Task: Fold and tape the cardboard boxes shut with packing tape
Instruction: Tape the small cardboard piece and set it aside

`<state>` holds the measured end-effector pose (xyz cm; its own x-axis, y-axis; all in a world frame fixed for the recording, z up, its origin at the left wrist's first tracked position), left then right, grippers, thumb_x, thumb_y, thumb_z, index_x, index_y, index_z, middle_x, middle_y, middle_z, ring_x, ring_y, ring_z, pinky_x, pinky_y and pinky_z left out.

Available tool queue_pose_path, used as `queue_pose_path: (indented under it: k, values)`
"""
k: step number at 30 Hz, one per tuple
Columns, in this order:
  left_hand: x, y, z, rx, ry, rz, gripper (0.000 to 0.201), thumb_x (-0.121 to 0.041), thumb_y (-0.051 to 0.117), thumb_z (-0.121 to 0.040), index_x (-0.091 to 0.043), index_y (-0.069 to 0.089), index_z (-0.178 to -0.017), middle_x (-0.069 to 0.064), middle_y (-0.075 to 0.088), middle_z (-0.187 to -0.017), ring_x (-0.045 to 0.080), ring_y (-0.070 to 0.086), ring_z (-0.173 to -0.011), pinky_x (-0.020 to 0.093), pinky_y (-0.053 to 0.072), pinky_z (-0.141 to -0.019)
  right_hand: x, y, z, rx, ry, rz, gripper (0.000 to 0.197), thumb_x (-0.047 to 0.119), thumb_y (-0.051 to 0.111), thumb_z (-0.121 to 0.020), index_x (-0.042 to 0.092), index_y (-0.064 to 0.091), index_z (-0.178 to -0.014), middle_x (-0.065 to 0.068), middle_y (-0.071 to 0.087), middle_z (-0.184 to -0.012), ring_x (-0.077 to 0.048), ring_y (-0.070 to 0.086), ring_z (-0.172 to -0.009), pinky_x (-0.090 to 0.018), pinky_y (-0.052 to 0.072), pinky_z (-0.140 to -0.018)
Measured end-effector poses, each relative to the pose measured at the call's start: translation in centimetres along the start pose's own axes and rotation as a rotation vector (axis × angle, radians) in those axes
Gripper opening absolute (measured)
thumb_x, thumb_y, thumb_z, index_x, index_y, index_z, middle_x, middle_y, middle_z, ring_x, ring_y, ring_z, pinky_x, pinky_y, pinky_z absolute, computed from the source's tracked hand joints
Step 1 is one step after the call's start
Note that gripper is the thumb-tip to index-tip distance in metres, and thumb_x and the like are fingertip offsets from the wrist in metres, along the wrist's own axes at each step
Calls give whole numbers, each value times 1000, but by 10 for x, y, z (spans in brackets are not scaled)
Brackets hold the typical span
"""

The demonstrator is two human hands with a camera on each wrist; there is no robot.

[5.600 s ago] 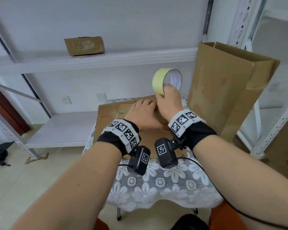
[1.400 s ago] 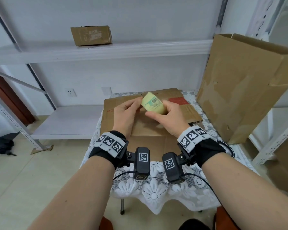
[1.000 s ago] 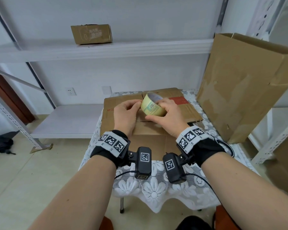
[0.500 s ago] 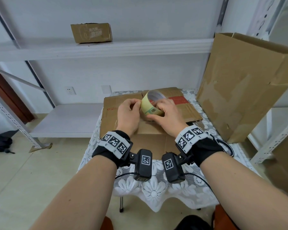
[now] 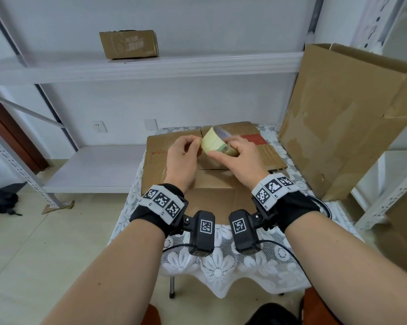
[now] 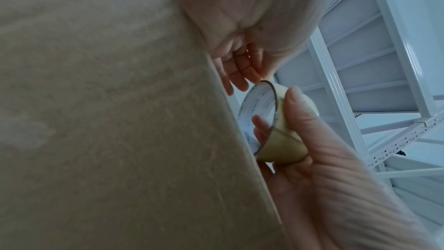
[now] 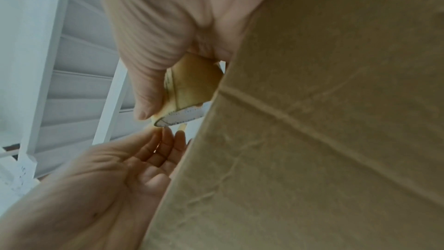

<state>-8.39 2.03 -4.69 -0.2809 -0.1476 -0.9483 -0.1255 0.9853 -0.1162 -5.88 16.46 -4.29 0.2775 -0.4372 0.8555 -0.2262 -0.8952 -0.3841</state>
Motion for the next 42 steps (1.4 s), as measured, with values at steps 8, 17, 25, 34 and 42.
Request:
queue_pose_path:
  k: [8, 17, 25, 34, 42]
  values:
    - [-1, -2, 4, 69, -1, 102, 19, -26, 68, -89, -19, 72, -107, -2, 73, -104, 15, 67, -99, 29, 54, -87, 3, -3, 2, -63, -5, -99, 33, 32, 79, -74, 0, 69, -76, -12, 62, -93, -22, 56, -77, -36, 48, -70]
    - [0, 0, 4, -13, 30, 79, 6, -16, 68, -89, -19, 71, -85, -4, 74, -91, 9, 68, -87, 26, 54, -84, 2, -4, 0, -81, 47, -187, 36, 36, 71, -82, 0, 70, -81, -1, 62, -93, -16, 59, -79, -30, 51, -60]
    - [-2, 0, 4, 35, -3, 105, 5, -14, 69, -89, -14, 70, -84, 0, 72, -81, 12, 68, -78, 32, 58, -83, 0, -8, 0, -189, 95, -309, 48, 37, 66, -87, 7, 47, -54, 3, 44, -58, -3, 41, -48, -13, 36, -47]
    - [-4, -3, 5, 136, -56, 202, 9, -9, 65, -91, -12, 68, -82, -1, 73, -84, 10, 68, -81, 25, 55, -81, -7, -9, -6, -160, 170, -503, 61, 51, 74, -69, -3, 51, -52, -8, 42, -54, -19, 39, -52, -28, 32, -56]
    - [-3, 0, 5, 338, -204, 434, 15, -4, 50, -99, -6, 48, -84, 17, 65, -121, 21, 66, -107, 32, 58, -84, -8, -9, -8, -156, 185, -464, 49, 31, 68, -85, 9, 44, -49, -6, 42, -54, -13, 38, -46, -24, 34, -51]
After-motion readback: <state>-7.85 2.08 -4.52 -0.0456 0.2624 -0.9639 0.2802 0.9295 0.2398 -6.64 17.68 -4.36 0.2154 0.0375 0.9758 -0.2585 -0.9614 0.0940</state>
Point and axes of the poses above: each hand's wrist, its own z-axis away from the middle knuckle, its own y-axis out of the palm, x = y × z, the point moved 1 cm from there along -z, towards the middle knuckle
